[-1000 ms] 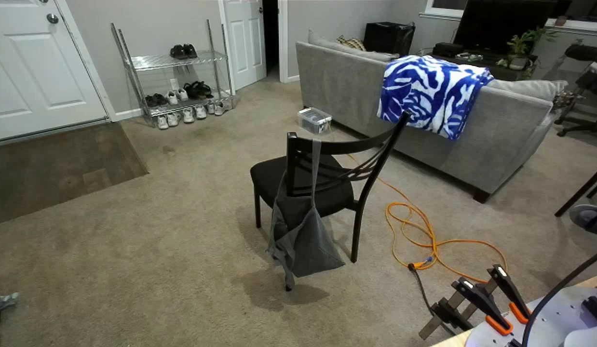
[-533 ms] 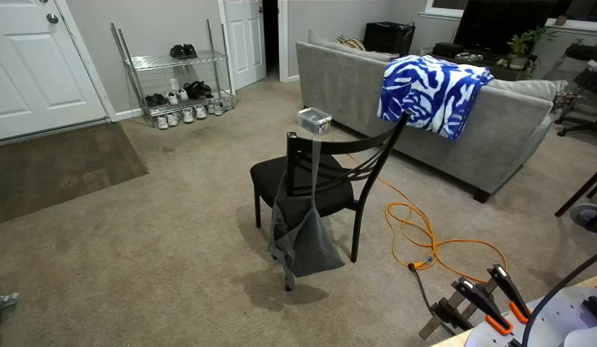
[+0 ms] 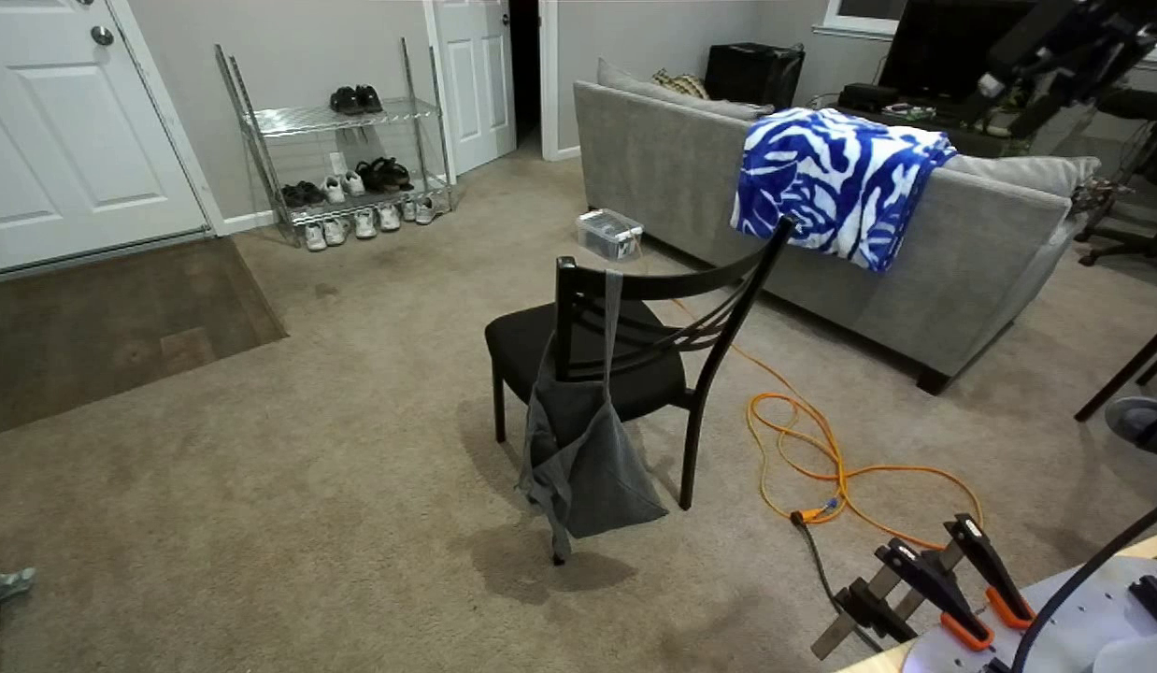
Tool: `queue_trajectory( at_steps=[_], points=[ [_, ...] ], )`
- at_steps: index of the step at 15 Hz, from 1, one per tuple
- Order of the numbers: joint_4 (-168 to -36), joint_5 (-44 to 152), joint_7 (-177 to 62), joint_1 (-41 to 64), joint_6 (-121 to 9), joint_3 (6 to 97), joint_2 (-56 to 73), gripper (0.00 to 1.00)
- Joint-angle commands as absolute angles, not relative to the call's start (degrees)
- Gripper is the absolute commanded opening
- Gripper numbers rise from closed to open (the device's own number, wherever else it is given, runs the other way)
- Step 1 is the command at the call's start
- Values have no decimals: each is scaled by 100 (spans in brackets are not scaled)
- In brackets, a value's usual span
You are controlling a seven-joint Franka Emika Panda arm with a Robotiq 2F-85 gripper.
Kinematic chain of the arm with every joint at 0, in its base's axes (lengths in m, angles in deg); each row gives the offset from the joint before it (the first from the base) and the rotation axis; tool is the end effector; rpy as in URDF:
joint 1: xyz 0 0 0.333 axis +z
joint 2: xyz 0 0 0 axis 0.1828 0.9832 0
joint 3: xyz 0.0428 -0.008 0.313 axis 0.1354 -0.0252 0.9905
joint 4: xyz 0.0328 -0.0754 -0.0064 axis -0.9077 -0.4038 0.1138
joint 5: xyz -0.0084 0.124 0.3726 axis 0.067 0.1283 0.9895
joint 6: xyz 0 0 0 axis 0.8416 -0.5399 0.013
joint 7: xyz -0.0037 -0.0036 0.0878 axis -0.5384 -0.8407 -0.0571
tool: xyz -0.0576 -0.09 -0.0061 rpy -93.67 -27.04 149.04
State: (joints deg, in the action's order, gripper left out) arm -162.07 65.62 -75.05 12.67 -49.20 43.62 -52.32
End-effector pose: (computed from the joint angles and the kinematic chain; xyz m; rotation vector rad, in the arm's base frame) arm 0.3447 -0.0600 0.5001 -2.8730 -0.0186 -0.5360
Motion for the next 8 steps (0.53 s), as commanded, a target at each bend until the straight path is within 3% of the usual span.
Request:
queue_trajectory(
  at_steps=[1, 8],
  points=[
    [-15980, 6918, -7404, 1883, -5613, 4988, -4739, 100],
    [-14739, 6520, -7001, 2196, -6691, 5936, -2900, 100]
  ],
)
